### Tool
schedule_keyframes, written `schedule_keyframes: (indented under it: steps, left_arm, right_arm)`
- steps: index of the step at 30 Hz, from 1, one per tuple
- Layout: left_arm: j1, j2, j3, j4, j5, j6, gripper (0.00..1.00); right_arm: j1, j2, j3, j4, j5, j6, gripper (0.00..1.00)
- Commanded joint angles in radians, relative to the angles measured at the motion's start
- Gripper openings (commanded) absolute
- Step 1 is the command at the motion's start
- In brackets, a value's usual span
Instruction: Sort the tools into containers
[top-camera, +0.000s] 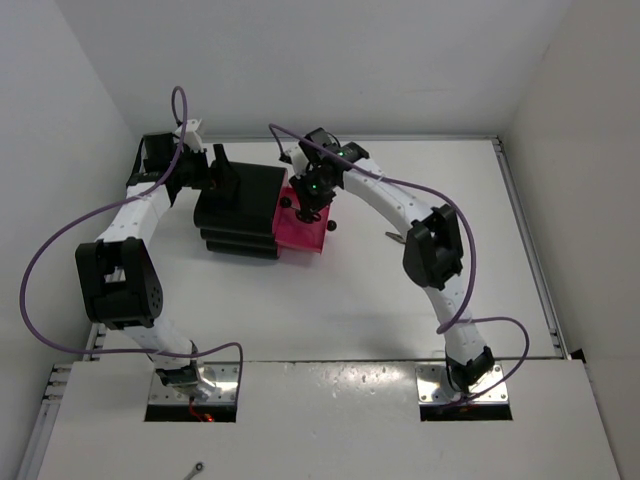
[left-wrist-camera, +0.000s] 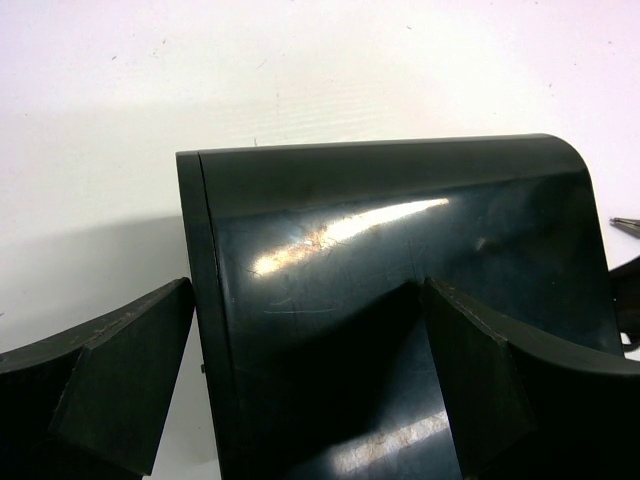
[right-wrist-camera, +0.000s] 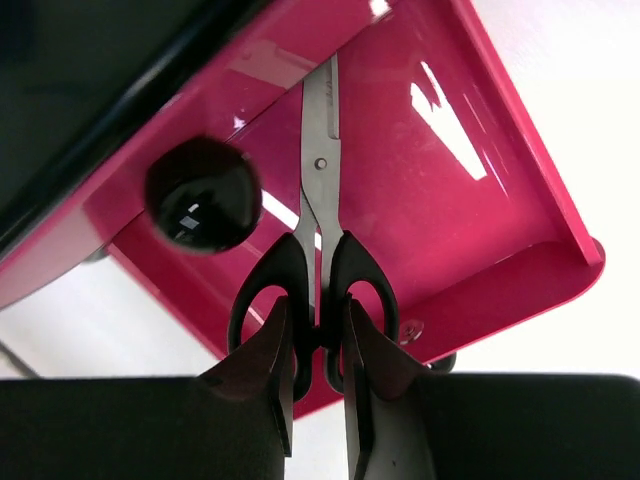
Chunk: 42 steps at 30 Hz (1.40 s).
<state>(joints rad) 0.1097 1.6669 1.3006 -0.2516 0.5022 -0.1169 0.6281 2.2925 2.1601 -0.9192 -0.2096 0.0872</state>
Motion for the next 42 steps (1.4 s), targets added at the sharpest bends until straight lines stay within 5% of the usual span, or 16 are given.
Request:
schedule_keyframes:
  steps: [1, 9, 20, 24, 30, 34, 38, 42]
  left_arm:
    - [-0.042, 0.099, -0.064, -0.21, -0.053, 0.077, 1.0]
    - [-0.042, 0.099, -0.055, -0.21, -0.053, 0.077, 1.0]
    - [-0.042, 0.108, -0.055, -0.21, -0.053, 0.077, 1.0]
    - [-0.042, 0.108, -0.055, -0.21, -0.053, 0.077, 1.0]
    - [-0.042, 0.099, -0.055, -0.21, -0.053, 0.077, 1.0]
    - [-0.042, 0.099, -0.055, -0.21, -0.053, 0.077, 1.0]
    - [-0.042, 0.099, -0.064, -0.21, -0.044, 0.077, 1.0]
    - [-0.042, 0.099, -0.064, -0.21, -0.044, 0.077, 1.0]
  right_arm:
    - [0.009, -0.018, -0.025, 0.085, 0.087, 0.083, 0.0]
    - [0.027, -0.077, -0.186, 0.203, 0.138, 0.108, 0.0]
    - [0.027, -0.156, -0.207, 0.281, 0.047, 0.108, 0.51]
    - [0.027, -0.209, -0.216, 0.299, 0.072, 0.098, 0.52]
    - [-0.039, -0.421, -0.429, 0.443, 0.038, 0.089, 0.36]
    - [-0.163, -0.479, -0.563, 0.471, -0.219, 0.138, 0.36]
    - [-0.313, -0.415, -0.724, 0.569, -0.675, 0.301, 0.44]
    - [-0.384, -0.337, -0.896, 0.912, -0.916, 0.651, 0.45]
